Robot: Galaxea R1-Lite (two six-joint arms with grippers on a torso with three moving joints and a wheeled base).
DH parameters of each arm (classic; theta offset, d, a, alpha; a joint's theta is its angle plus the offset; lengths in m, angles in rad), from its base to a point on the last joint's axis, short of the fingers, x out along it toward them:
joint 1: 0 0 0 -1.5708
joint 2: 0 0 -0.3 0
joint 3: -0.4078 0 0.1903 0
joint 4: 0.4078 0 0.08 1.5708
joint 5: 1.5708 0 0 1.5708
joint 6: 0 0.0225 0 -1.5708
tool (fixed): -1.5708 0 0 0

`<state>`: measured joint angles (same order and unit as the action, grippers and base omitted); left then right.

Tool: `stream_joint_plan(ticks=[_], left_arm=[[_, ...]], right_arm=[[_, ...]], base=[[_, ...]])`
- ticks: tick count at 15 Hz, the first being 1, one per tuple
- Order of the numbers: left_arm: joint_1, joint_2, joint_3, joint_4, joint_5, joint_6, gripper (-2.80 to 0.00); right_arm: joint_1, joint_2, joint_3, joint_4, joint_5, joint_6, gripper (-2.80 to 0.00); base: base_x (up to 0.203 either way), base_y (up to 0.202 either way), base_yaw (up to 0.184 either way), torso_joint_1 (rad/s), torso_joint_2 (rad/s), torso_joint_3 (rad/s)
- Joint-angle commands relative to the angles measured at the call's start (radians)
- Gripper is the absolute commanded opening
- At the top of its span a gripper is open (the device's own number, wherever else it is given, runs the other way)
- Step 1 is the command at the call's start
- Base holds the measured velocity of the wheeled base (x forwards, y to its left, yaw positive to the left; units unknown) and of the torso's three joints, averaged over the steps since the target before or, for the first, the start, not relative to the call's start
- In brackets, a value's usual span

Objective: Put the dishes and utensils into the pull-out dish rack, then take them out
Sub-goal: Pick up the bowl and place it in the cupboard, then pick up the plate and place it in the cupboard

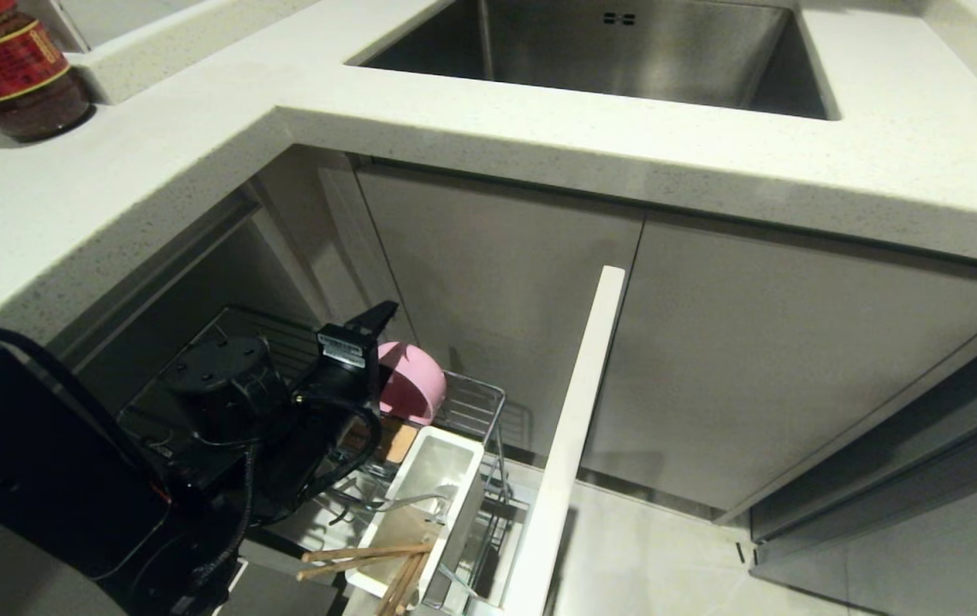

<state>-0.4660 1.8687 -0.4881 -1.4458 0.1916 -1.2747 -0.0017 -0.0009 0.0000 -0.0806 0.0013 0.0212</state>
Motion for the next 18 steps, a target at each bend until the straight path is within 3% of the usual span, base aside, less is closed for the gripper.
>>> stream_joint_plan(ticks=[1,8,9,12,14,18], left_arm=[[-0.001,-0.117,0.001,0.101,0.012,-0.007,0.0],[-0.032,-0.441,-0.009,0.625,0.01,-0.005,0.0],[-0.078,-0.485,-0.012,0.679,0.017,-0.002,-2.8],[-0.16,-0.586,-0.027,0.8,0.033,0.014,-2.8],[-0.185,-0.631,-0.06,0.821,0.032,0.055,-2.8],[-0.22,-0.703,-0.163,0.826,0.034,0.364,-2.8]], right_arm=[[0.0,-0.001,0.026,-0.001,0.0,0.0,-2.8],[0.0,-0.001,0.026,-0.001,0.0,0.0,-2.8],[0.0,-0.001,0.026,-0.001,0.0,0.0,-2.8],[0.0,-0.001,0.026,-0.001,0.0,0.0,-2.8],[0.0,-0.001,0.026,-0.001,0.0,0.0,-2.8],[0.0,-0.001,0.026,-0.001,0.0,0.0,-2.8]], base=[[0.0,0.0,0.0,0.0,0.0,0.0],[0.0,0.0,0.0,0.0,0.0,0.0],[0.0,0.0,0.0,0.0,0.0,0.0],[0.0,0.0,0.0,0.0,0.0,0.0],[0.0,0.0,0.0,0.0,0.0,0.0],[0.0,0.0,0.0,0.0,0.0,0.0]])
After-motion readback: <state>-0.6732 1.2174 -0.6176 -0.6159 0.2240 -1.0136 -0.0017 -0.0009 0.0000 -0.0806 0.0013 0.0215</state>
